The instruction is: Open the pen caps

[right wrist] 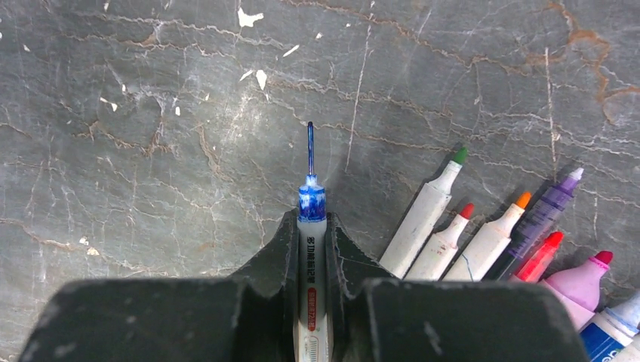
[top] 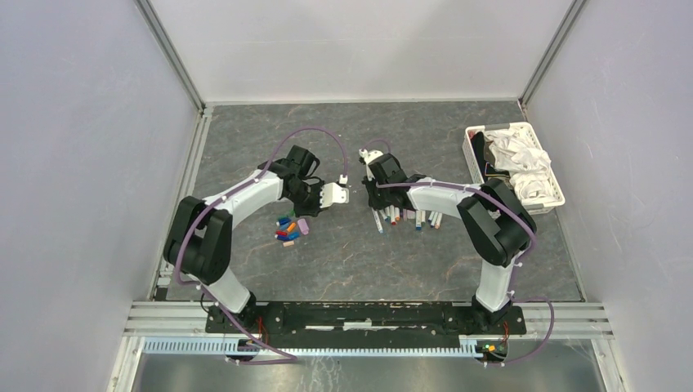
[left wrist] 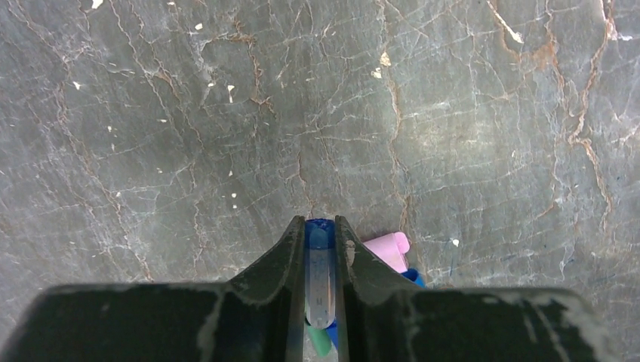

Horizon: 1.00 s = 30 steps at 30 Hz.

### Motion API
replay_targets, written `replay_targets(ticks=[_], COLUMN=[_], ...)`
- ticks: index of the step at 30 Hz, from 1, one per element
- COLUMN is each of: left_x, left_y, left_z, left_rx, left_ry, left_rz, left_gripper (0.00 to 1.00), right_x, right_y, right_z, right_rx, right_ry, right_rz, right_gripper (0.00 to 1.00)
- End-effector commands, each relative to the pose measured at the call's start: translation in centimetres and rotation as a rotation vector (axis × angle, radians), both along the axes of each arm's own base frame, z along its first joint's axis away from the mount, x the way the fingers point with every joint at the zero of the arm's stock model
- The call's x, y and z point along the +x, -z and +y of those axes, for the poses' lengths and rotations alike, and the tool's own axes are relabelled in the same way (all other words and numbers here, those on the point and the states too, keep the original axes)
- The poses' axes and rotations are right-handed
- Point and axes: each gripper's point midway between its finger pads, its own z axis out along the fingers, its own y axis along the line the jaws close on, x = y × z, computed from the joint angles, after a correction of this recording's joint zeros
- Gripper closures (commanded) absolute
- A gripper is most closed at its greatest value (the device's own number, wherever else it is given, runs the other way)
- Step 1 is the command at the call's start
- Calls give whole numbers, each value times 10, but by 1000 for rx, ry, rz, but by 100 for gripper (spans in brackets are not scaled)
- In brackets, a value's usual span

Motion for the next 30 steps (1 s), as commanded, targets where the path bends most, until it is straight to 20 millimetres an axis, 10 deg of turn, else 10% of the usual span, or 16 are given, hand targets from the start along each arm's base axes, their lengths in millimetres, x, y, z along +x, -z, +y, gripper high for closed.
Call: replay_targets(ticks=[1,19,25,30], left_x=[4,10,25,48], left_y=[10,4,-49,-110], left_z=[-5,-6,-8,7], left_rx=[-22,-53,-163,-222], left_ry=[-69,-182,-276,-431], left_rz=[21,64,46,-15], left_gripper=[77,64,56,14], right_x=[15,7,4,4], right_y=[-8,-20,-20,-36], right_z=[1,-3,-9,-6], right_rx=[10,61,52,89], right_ry=[32,55,62,72], right_rz=[-66,-98,-100,-120], right_gripper=[99,78,70,60])
